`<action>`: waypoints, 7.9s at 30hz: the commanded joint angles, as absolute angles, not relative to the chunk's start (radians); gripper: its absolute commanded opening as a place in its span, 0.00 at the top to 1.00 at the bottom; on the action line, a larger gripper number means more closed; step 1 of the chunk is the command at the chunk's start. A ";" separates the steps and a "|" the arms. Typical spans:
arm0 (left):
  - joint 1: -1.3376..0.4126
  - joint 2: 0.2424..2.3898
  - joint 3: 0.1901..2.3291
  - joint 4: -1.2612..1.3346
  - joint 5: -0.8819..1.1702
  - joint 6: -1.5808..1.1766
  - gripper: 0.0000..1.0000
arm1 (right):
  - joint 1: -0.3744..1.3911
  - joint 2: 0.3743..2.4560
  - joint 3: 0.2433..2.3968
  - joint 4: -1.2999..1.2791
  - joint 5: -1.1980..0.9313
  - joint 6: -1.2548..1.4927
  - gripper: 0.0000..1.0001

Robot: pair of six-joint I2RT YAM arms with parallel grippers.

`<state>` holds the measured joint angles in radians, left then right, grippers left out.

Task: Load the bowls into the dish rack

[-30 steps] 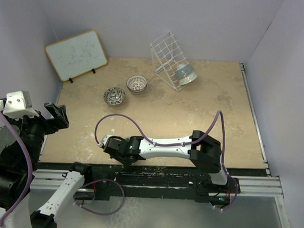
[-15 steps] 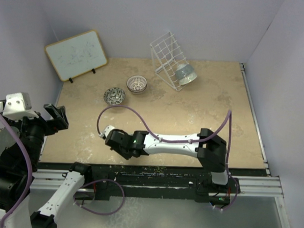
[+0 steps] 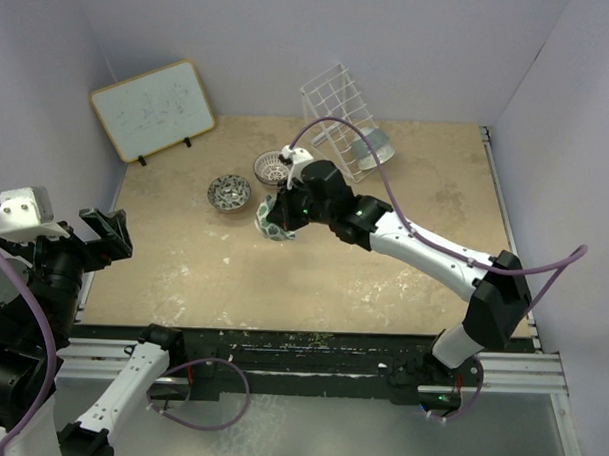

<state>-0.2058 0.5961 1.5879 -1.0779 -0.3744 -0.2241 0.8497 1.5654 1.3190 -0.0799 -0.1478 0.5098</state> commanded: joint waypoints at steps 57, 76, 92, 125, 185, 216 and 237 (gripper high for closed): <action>-0.213 0.699 1.529 -1.009 -0.386 -0.182 0.01 | 0.121 2.133 1.159 1.578 -0.011 1.692 1.00; -0.213 0.688 1.519 -1.018 -0.386 -0.191 0.01 | 0.121 2.208 1.236 1.470 -0.063 1.692 0.98; -0.213 0.688 1.498 -1.013 -0.385 -0.193 0.01 | 0.121 2.272 1.291 1.387 -0.093 1.703 0.76; -0.213 0.655 1.556 -1.038 -0.353 -0.219 0.01 | 0.088 1.774 1.016 0.853 -0.141 1.325 0.42; -0.214 0.679 1.523 -1.027 -0.390 -0.190 0.01 | 0.661 2.445 2.295 -0.359 -0.283 -0.186 0.37; -0.215 0.662 1.494 -1.039 -0.403 -0.195 0.01 | 0.663 2.493 2.260 -0.343 -0.196 -0.255 0.54; -0.215 0.653 1.463 -1.015 -0.380 -0.208 0.01 | 0.662 2.296 2.059 -0.290 -0.225 -0.185 0.98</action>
<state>-0.2108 0.6624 1.4719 -1.0626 -0.3893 -0.2134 0.6590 2.4271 2.1323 -0.2836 -0.2150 -0.2199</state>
